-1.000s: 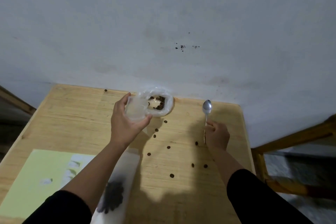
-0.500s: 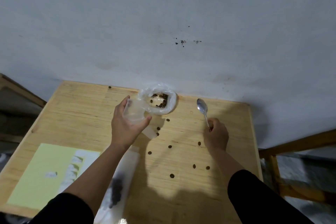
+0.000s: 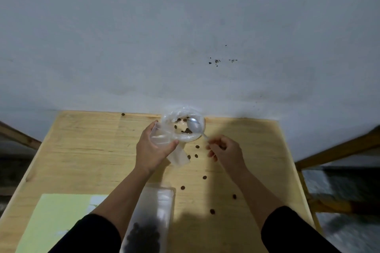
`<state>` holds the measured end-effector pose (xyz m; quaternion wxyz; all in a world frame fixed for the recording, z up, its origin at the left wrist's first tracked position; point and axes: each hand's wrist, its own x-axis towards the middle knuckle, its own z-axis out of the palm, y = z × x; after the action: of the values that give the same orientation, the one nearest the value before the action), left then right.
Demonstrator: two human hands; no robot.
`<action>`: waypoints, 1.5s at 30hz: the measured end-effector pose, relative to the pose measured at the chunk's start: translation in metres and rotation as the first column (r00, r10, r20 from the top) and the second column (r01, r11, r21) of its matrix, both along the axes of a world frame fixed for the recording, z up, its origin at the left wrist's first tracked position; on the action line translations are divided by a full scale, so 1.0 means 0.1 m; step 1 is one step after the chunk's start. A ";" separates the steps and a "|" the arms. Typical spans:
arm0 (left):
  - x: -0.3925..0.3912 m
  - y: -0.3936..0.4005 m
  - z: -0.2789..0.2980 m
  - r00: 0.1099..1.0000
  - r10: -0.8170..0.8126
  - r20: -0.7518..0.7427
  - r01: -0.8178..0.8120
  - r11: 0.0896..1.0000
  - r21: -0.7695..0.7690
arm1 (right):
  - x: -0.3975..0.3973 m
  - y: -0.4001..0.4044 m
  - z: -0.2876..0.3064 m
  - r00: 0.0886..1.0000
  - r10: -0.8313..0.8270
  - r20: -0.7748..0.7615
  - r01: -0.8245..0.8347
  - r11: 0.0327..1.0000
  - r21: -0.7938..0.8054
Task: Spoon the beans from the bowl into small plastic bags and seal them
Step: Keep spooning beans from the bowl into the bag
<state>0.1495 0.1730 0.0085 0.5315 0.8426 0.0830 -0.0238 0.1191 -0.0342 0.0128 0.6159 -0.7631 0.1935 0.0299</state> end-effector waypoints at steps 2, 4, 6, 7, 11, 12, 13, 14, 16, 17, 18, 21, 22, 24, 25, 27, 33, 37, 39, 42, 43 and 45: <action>0.07 0.04 -0.03 0.999 -0.029 -0.024 0.029 1.000 -0.012 | 0.01 0.11 0.03 1.000 -0.018 -0.015 0.019 0.998 0.056; 0.12 0.07 -0.06 0.997 -0.064 -0.046 0.063 0.998 -0.023 | 0.01 0.20 0.02 0.999 -0.043 0.000 0.043 0.995 0.089; 0.16 0.09 -0.09 0.992 -0.101 -0.079 0.097 0.994 -0.047 | 0.01 0.28 -0.01 0.996 -0.091 0.023 0.090 0.995 0.036; 0.18 0.10 -0.11 0.988 -0.121 -0.091 0.116 0.992 -0.055 | 0.02 0.32 -0.03 0.993 -0.119 0.025 0.119 0.993 0.000; 0.25 0.16 -0.17 0.974 -0.200 -0.105 0.195 0.979 -0.056 | 0.09 0.47 -0.05 0.977 -0.210 -0.020 0.208 0.974 -0.086; 0.28 0.17 -0.18 0.969 -0.221 -0.114 0.215 0.974 -0.066 | 0.11 0.50 -0.04 0.976 -0.218 -0.030 0.213 0.971 -0.112; 0.30 0.17 -0.17 0.963 -0.241 -0.121 0.231 0.969 -0.089 | 0.13 0.53 -0.04 0.974 -0.222 -0.037 0.215 0.967 -0.133; 0.32 0.15 -0.15 0.960 -0.250 -0.129 0.235 0.965 -0.119 | 0.15 0.56 -0.04 0.974 -0.223 -0.044 0.215 0.965 -0.149; 0.37 0.10 -0.10 0.959 -0.246 -0.138 0.228 0.964 -0.137 | 0.18 0.60 -0.03 0.972 -0.228 -0.058 0.215 0.961 -0.171; 0.39 0.08 -0.08 0.960 -0.244 -0.136 0.229 0.966 -0.119 | 0.19 0.61 -0.03 0.970 -0.234 -0.065 0.220 0.960 -0.175; 0.40 0.07 -0.08 0.961 -0.245 -0.127 0.233 0.968 -0.096 | 0.19 0.62 -0.03 0.968 -0.240 -0.069 0.225 0.958 -0.176; 0.42 0.06 -0.08 0.963 -0.251 -0.095 0.248 0.968 -0.046 | 0.20 0.64 0.01 0.967 -0.245 -0.076 0.234 0.964 -0.128; 0.42 0.07 -0.08 0.963 -0.254 -0.091 0.251 0.967 -0.044 | 0.20 0.64 0.03 0.967 -0.245 -0.068 0.239 0.967 -0.088; 0.42 0.06 -0.05 0.963 -0.260 -0.070 0.257 0.965 -0.055 | 0.19 0.64 0.09 0.971 -0.240 -0.024 0.238 0.970 -0.052; 0.42 0.06 -0.03 0.963 -0.264 -0.054 0.261 0.964 -0.059 | 0.19 0.64 0.12 0.971 -0.237 0.004 0.237 0.969 -0.064; 0.43 0.06 -0.01 0.963 -0.269 -0.026 0.267 0.962 -0.056 | 0.19 0.62 0.18 0.966 -0.251 0.057 0.256 0.962 -0.092; 0.36 0.03 0.05 0.955 -0.294 0.030 0.295 0.953 -0.072 | 0.22 0.56 0.27 0.953 -0.298 0.054 0.302 0.922 -0.240; 0.30 0.02 0.06 0.947 -0.312 0.072 0.316 0.948 -0.043 | 0.25 0.55 0.19 0.928 -0.370 0.038 0.366 0.891 -0.270; 0.27 0.00 0.06 0.947 -0.312 0.077 0.313 0.950 -0.006 | 0.25 0.58 0.09 0.884 -0.467 -0.002 0.458 0.869 -0.188; 0.25 -0.02 0.05 0.946 -0.317 0.070 0.315 0.948 0.037 | 0.29 0.59 -0.07 0.813 -0.570 -0.119 0.581 0.809 0.088; 0.24 -0.03 0.05 0.946 -0.317 0.066 0.314 0.948 0.045 | 0.32 0.58 -0.10 0.799 -0.580 -0.162 0.602 0.774 0.198; 0.23 -0.05 0.04 0.951 -0.301 0.065 0.299 0.953 0.045 | 0.36 0.53 -0.13 0.783 -0.579 -0.229 0.619 0.686 0.382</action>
<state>0.1723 0.1677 0.0129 0.5097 0.8548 -0.0646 -0.0728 0.1548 0.0192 -0.0003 0.7372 -0.4969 0.4477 -0.0960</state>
